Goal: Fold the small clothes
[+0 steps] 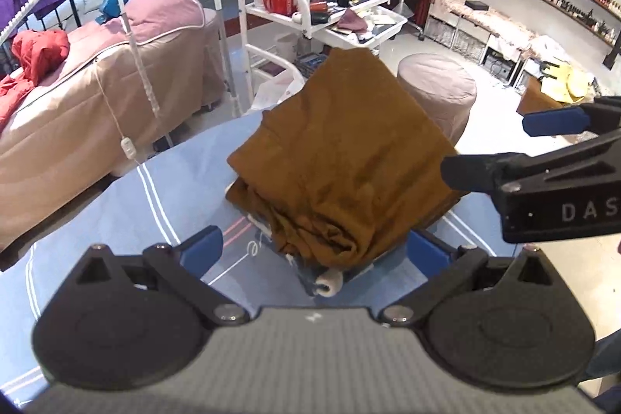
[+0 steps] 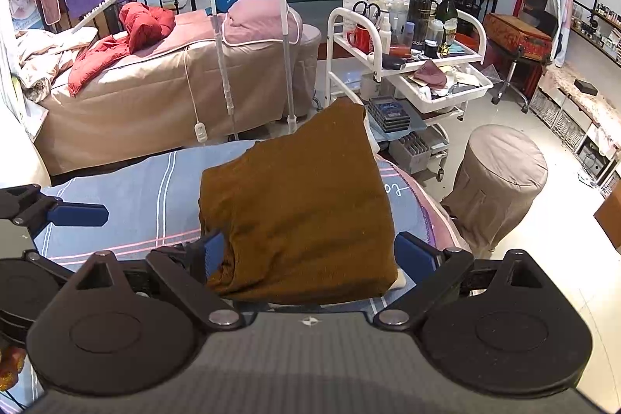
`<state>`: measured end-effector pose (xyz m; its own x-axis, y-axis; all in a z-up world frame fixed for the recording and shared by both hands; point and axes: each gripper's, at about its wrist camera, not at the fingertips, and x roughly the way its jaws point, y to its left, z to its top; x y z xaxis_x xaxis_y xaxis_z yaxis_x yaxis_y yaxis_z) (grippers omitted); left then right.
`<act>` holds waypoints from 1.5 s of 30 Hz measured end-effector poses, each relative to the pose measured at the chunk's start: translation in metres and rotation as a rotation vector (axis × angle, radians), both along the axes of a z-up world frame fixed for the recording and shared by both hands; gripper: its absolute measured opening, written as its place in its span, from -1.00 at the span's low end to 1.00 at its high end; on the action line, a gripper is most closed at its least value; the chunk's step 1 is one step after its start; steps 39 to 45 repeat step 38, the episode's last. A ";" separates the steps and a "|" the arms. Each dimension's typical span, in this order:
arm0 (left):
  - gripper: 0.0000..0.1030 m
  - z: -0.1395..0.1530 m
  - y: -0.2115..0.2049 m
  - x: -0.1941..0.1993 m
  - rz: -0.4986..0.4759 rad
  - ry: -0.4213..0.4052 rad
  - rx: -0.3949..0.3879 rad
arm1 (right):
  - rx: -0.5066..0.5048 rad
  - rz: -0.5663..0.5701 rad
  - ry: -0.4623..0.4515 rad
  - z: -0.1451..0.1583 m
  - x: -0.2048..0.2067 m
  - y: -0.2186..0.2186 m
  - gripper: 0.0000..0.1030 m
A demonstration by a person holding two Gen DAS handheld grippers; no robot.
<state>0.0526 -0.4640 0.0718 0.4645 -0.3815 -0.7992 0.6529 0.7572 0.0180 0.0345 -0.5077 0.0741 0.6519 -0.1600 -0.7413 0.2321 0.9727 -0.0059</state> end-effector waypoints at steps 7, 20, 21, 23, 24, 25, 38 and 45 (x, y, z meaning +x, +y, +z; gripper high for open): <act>1.00 0.000 -0.007 -0.004 0.024 -0.064 0.051 | 0.000 0.008 0.008 -0.002 0.001 -0.001 1.00; 0.99 0.003 -0.009 0.000 0.010 -0.067 0.030 | 0.001 0.024 0.007 -0.002 0.004 0.003 1.00; 0.99 0.002 -0.009 0.000 0.011 -0.066 0.028 | 0.000 0.025 0.008 -0.003 0.005 0.003 1.00; 0.99 0.002 -0.010 0.000 0.001 -0.066 0.027 | 0.002 0.025 0.009 -0.003 0.005 0.004 1.00; 0.99 0.002 -0.010 0.000 -0.002 -0.070 0.027 | 0.003 0.026 0.009 -0.003 0.006 0.004 1.00; 0.99 0.001 -0.011 -0.001 -0.003 -0.073 0.027 | 0.004 0.026 0.010 -0.003 0.006 0.005 1.00; 0.97 0.003 -0.013 -0.008 -0.004 -0.138 0.020 | 0.024 0.020 0.013 -0.005 0.006 0.002 1.00; 0.97 0.003 -0.013 -0.008 -0.004 -0.138 0.020 | 0.024 0.020 0.013 -0.005 0.006 0.002 1.00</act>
